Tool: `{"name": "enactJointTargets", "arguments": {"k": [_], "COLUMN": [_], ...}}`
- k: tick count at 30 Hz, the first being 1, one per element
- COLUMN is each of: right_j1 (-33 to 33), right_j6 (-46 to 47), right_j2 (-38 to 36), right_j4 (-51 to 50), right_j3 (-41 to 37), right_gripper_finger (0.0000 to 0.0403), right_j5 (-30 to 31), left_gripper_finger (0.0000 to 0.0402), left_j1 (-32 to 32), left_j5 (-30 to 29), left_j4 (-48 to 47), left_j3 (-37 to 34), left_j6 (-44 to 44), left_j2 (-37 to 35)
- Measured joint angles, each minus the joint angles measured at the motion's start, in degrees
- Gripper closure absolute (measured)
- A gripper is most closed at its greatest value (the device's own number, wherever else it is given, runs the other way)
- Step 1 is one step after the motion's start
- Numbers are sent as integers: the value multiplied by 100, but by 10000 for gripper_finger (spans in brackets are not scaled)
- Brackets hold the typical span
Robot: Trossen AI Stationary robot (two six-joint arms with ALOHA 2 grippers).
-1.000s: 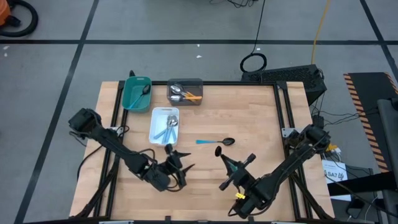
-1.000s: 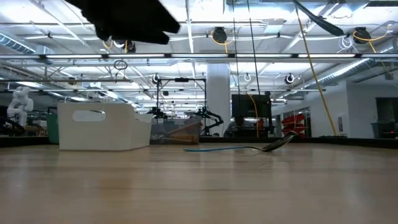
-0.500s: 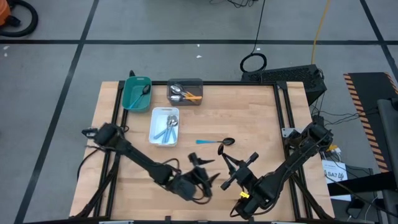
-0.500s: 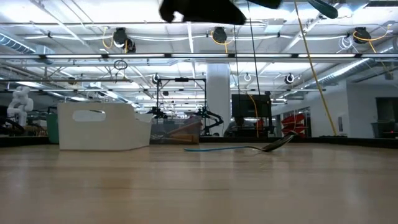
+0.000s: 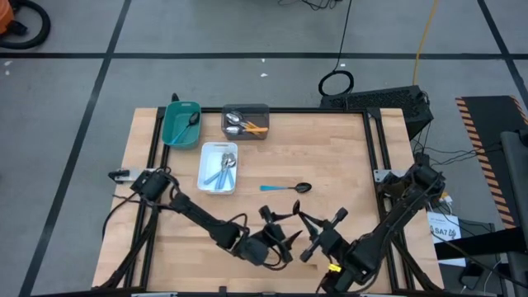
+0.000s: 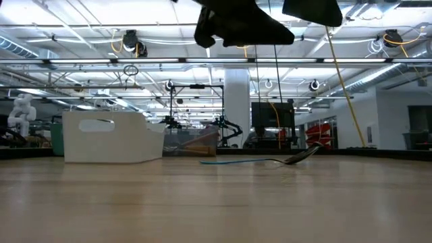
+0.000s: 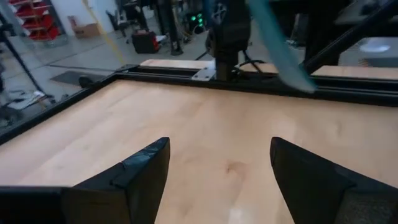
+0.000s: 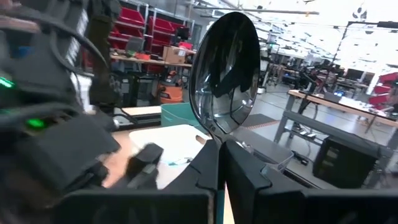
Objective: Sort silverware by color (type)
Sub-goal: Put the bottom blue spoon into the green bin
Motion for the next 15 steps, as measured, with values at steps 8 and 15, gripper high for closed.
{"name": "enactJointTargets", "arguments": {"k": [8,15], "right_j1": [83,72], "right_j6": [55,41], "right_j2": [-14,-12], "right_j4": [16,57], "right_j3": [4,4], "right_gripper_finger": [394,394], "right_j5": [2,0], "left_gripper_finger": [126,126], "left_j1": [73,100], "left_j5": [1326,1417], "left_j4": [2359,2431], "left_j3": [-524,-503], "left_j6": [589,464], "left_j2": [101,107]}}
